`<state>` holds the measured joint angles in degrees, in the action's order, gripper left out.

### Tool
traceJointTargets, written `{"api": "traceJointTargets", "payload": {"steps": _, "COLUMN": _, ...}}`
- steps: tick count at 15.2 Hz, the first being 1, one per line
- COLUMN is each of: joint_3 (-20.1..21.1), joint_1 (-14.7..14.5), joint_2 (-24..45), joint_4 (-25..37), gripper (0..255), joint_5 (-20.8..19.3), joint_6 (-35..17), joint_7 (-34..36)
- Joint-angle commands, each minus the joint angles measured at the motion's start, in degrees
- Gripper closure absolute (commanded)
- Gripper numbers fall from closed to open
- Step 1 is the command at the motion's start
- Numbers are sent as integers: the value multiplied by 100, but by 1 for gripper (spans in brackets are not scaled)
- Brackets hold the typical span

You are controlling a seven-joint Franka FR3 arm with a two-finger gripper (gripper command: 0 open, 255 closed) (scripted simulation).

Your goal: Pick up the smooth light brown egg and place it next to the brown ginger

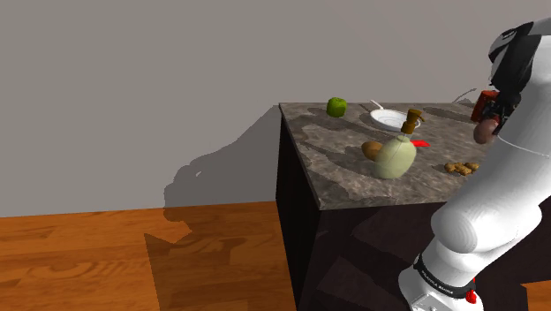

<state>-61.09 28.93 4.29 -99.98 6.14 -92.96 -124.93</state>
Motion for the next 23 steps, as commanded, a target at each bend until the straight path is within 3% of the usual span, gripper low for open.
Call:
{"api": "traceJointTargets", "payload": {"steps": 1, "joint_3": -2, "joint_1": 6, "joint_2": 12, "joint_4": -129, "gripper": 255, "joint_5": 10, "joint_6": -135, "joint_7": -31}}
{"api": "traceJointTargets", "payload": {"steps": 23, "joint_3": 104, "joint_1": 174, "joint_2": 571, "joint_4": -1329, "gripper": 255, "joint_5": 539, "joint_6": -1579, "joint_7": -467}}
